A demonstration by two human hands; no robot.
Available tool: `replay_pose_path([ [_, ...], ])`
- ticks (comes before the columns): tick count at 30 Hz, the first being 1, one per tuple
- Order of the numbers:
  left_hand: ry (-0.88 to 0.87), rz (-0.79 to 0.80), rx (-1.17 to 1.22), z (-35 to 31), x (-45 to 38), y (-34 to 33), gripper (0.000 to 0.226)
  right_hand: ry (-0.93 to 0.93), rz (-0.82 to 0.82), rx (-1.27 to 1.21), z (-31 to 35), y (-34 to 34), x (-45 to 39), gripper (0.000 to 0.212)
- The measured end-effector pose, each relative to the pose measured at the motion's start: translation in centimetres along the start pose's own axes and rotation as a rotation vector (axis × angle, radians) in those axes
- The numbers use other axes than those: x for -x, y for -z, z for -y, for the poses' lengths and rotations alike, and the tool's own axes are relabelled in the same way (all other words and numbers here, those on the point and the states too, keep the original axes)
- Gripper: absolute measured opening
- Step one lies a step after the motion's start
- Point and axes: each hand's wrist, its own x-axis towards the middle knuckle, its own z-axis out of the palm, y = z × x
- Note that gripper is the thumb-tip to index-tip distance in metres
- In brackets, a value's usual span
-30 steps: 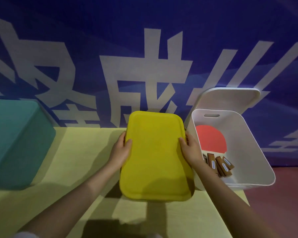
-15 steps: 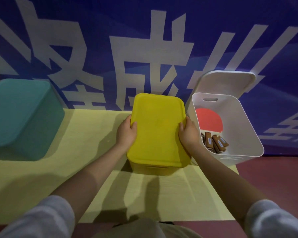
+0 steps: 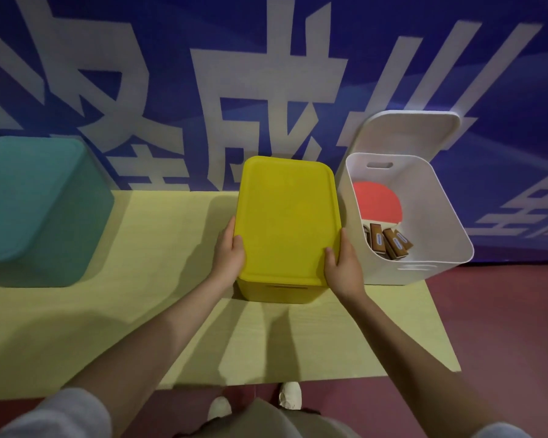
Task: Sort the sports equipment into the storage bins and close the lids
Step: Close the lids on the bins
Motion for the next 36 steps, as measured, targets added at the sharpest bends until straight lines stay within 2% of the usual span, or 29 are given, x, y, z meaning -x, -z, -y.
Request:
replay_pose_path([
  [2, -0.045, 0.051, -0.176, -0.5, -1.6, 0.4, 0.051, 0.001, 0.009, -0.005, 0.2, 0.1, -0.2, 0.06],
  [4, -0.101, 0.036, -0.331, -1.2, -3.0, 0.7, 0.054, -0.003, 0.01, 0.0, 0.9, 0.1, -0.6, 0.061],
  [6, -0.138, 0.018, -0.377, -1.5, -4.1, 0.7, 0.054, -0.018, 0.014, 0.001, 1.6, -0.2, -1.4, 0.061],
  [17, -0.076, -0.014, -0.267, -1.5, -6.7, 0.7, 0.05, -0.077, -0.088, 0.027, 3.3, -1.2, -3.6, 0.05],
  [23, -0.074, -0.033, -0.169, -1.3, -6.2, 0.6, 0.047, -0.059, -0.082, -0.021, 2.9, -1.0, -3.5, 0.049],
  [26, -0.069, -0.036, -0.174, -1.4, -6.0, 0.6, 0.047, -0.05, -0.092, -0.054, 2.7, -1.0, -4.0, 0.048],
  [30, -0.068, -0.081, -0.215, -1.4, -5.6, 0.2, 0.048, -0.009, -0.025, -0.023, 2.6, -0.5, -5.3, 0.049],
  [33, -0.093, -0.108, -0.313, -1.5, -5.7, 0.3, 0.049, 0.059, 0.089, 0.079, 2.3, 0.6, -6.3, 0.049],
  [36, -0.119, -0.205, -0.668, -2.3, -5.9, 0.1, 0.048, 0.16, 0.152, 0.141, 2.2, 3.3, -8.1, 0.044],
])
